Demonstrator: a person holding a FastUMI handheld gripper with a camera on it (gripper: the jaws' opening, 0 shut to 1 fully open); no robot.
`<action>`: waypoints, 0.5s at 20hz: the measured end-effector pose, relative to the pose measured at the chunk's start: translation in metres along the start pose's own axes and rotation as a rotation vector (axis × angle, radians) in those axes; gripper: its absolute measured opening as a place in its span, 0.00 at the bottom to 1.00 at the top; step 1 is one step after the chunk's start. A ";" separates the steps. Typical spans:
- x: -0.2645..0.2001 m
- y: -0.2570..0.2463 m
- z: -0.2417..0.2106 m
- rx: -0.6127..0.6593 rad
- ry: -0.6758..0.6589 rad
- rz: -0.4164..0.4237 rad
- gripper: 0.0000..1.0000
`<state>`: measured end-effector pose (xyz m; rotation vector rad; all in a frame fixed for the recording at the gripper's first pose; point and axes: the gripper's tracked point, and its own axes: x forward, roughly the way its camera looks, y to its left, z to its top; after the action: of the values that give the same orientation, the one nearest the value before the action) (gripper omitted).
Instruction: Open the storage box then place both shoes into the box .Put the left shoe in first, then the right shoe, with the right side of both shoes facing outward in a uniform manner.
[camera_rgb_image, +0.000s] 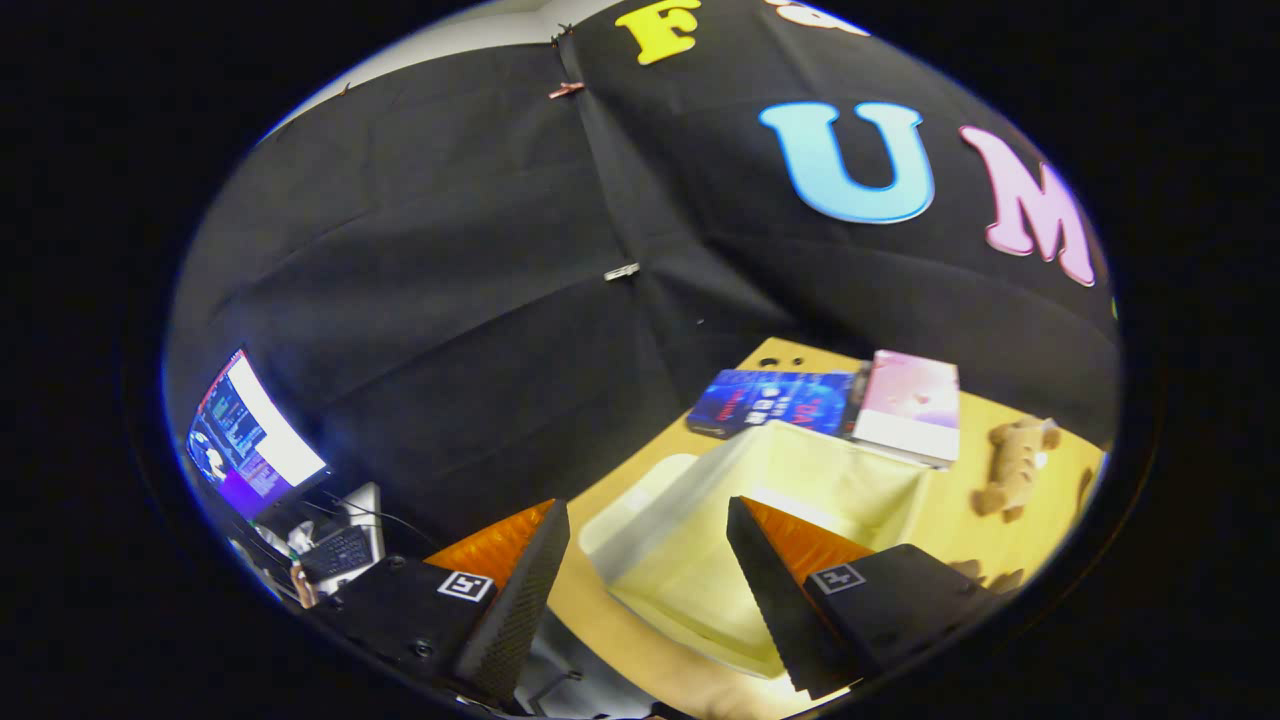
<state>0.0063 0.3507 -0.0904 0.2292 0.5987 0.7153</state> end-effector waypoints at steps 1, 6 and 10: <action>-0.017 -0.021 -0.010 -0.010 0.004 -0.040 0.98; -0.082 -0.120 -0.077 0.083 0.057 -0.209 0.98; -0.105 -0.207 -0.140 0.155 0.128 -0.374 0.98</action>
<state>-0.0247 0.1268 -0.2397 0.2082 0.7948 0.3234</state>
